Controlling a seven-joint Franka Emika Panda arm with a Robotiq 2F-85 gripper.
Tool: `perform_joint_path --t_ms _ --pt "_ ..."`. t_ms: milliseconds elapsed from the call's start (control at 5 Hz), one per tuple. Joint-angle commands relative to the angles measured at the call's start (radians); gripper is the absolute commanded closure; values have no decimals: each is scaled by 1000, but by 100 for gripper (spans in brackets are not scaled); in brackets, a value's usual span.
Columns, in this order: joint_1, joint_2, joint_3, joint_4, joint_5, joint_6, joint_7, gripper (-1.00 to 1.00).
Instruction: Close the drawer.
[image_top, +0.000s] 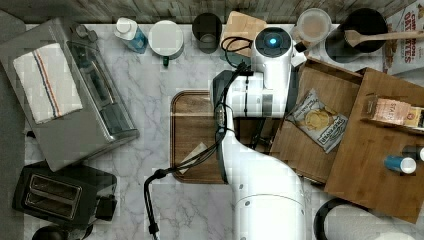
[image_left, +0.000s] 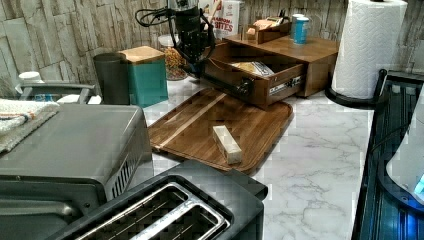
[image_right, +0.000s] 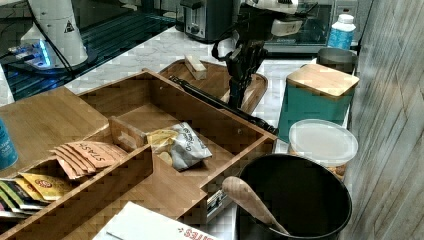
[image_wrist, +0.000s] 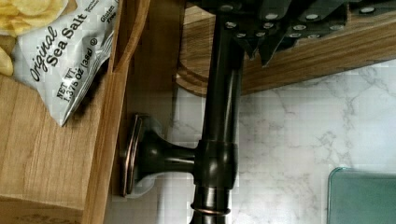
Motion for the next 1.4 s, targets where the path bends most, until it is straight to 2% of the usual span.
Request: perform_joint_path --t_ms 200,400,600,800,1000,1200,1400 --pt "-155 -124 -53 -168 43 133 -137 100" --pt "-206 -117 -81 -161 43 105 -202 100" --pt "-270 -78 -90 -165 67 172 -315 100" --pt "-315 -12 -120 -116 99 192 -391 100" --pt "-354 43 -153 -52 106 147 -413 100" --pt "-391 84 -173 2 90 83 -338 100" --pt "-399 88 -196 -15 84 102 -278 100"
